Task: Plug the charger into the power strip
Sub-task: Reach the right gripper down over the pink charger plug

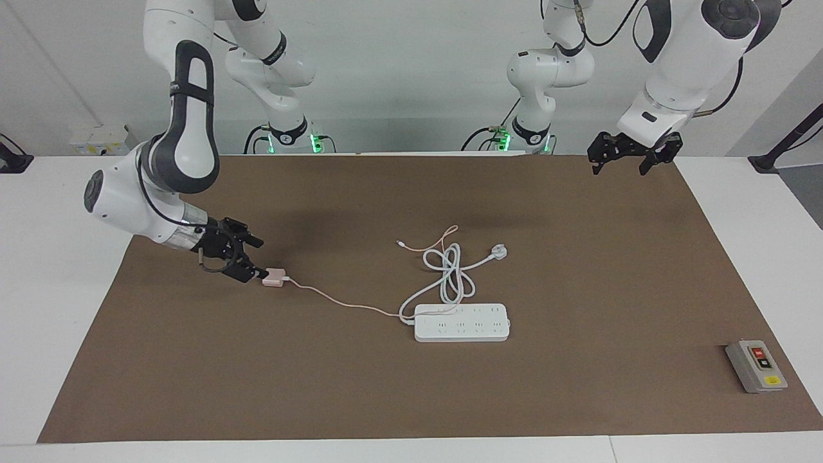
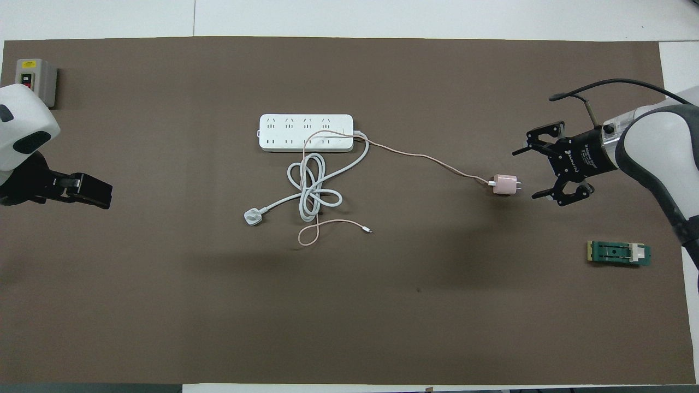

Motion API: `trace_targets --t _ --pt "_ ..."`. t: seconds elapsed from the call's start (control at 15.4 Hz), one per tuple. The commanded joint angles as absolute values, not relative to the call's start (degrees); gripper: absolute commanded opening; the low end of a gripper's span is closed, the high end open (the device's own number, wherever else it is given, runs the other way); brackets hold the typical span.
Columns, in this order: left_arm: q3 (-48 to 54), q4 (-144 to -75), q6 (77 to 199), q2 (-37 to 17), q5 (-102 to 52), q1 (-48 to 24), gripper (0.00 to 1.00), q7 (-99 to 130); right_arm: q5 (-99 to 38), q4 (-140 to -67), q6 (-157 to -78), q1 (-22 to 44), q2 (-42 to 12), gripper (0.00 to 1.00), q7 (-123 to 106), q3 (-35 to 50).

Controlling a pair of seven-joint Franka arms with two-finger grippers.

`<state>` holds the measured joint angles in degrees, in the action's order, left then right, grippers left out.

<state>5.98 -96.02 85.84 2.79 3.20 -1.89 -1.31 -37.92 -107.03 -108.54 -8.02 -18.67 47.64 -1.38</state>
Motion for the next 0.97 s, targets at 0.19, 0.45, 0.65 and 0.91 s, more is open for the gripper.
trace_targets --t 0.19,0.45,0.65,0.91 --pt "6.2 -96.7 85.4 3.7 3.7 -1.2 1.0 -2.1 -43.2 -109.2 -106.3 -11.2 -22.3 1.0 49.1 -0.9" --pt "6.2 -96.7 85.4 3.7 3.7 -1.2 1.0 -2.1 -43.1 -111.1 -105.2 -11.1 -22.3 1.0 48.3 -0.9" --pt "6.2 -96.7 85.4 3.7 3.7 -1.2 1.0 -2.1 -42.9 -111.8 -106.1 -11.1 -22.6 1.0 46.0 -1.0" --pt "6.2 -96.7 85.4 3.7 3.7 -1.2 1.0 -2.1 -42.9 -112.6 -111.0 -11.0 -22.8 1.0 44.8 -0.9"
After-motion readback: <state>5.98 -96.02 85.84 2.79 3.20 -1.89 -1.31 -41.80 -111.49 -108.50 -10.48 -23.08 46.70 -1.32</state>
